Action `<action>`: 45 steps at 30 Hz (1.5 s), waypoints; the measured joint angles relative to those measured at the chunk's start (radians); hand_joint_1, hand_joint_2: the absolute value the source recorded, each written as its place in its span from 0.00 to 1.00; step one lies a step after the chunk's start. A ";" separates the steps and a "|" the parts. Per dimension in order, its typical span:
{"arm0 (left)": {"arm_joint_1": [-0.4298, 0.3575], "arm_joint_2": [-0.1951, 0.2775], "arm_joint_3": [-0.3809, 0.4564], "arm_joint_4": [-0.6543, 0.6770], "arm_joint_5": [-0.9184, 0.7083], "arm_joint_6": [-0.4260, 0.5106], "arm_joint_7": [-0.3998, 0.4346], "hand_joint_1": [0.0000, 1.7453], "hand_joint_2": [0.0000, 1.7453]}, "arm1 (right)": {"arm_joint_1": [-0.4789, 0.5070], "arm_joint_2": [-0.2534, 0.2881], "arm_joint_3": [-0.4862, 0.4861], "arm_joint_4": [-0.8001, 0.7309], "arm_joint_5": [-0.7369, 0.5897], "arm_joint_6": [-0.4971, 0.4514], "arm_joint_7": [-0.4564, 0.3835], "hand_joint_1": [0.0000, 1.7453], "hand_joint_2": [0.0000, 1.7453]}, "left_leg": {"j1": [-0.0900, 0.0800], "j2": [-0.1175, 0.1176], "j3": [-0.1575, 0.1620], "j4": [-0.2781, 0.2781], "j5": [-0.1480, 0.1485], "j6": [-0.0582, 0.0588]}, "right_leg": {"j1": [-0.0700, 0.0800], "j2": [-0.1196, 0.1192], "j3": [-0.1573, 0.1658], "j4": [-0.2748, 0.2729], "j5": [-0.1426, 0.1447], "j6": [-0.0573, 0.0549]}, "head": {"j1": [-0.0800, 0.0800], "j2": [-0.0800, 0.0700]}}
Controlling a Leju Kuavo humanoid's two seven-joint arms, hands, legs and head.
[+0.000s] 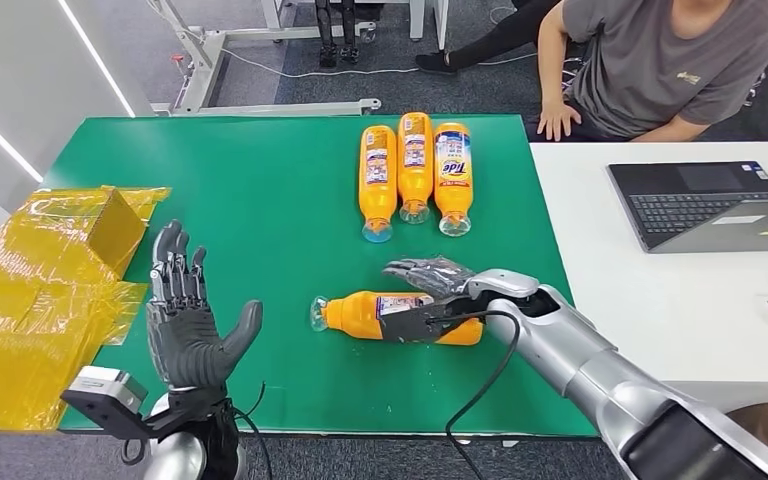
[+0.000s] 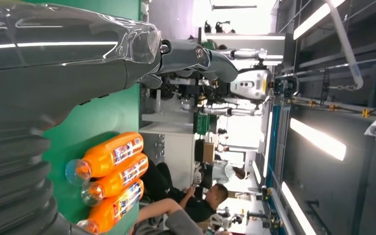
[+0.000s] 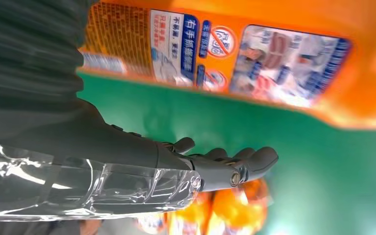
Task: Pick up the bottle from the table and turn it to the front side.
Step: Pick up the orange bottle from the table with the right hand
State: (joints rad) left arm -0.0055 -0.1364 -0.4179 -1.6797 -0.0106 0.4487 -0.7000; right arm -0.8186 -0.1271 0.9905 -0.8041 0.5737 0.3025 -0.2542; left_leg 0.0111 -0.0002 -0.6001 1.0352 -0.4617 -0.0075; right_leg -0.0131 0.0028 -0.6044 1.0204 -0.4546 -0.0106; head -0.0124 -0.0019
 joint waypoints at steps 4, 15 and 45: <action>-0.004 -0.001 0.000 0.017 0.005 -0.012 0.000 0.00 1.00 | 0.003 -0.040 0.024 0.024 0.001 0.009 -0.006 0.00 1.00 | 0.000 0.000 0.000 0.000 0.000 0.000 | 0.000 0.000 0.000 0.000 0.000 0.000 | 0.000 0.000; -0.021 -0.003 0.000 0.043 0.013 -0.024 0.000 0.00 1.00 | 0.009 -0.112 0.066 0.047 0.034 -0.001 0.034 0.00 1.00 | 0.000 0.000 0.001 0.000 0.000 0.000 | 0.000 0.000 0.000 0.000 0.000 0.000 | 0.000 0.000; -0.051 -0.037 0.001 0.076 0.036 -0.106 0.000 0.00 1.00 | 0.454 0.005 -0.313 -0.280 0.119 -1.001 -0.310 1.00 1.00 | 0.000 -0.004 -0.001 0.000 -0.001 0.001 | 0.001 -0.004 0.001 0.000 -0.002 0.002 | 0.000 0.000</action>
State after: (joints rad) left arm -0.0569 -0.1737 -0.4173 -1.6037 0.0249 0.3425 -0.7000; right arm -0.3648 -0.1222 0.6775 -1.0837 0.6929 -0.6980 -0.5637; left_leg 0.0114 -0.0044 -0.6015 1.0353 -0.4631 -0.0065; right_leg -0.0126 -0.0009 -0.6037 1.0207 -0.4569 -0.0082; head -0.0125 -0.0019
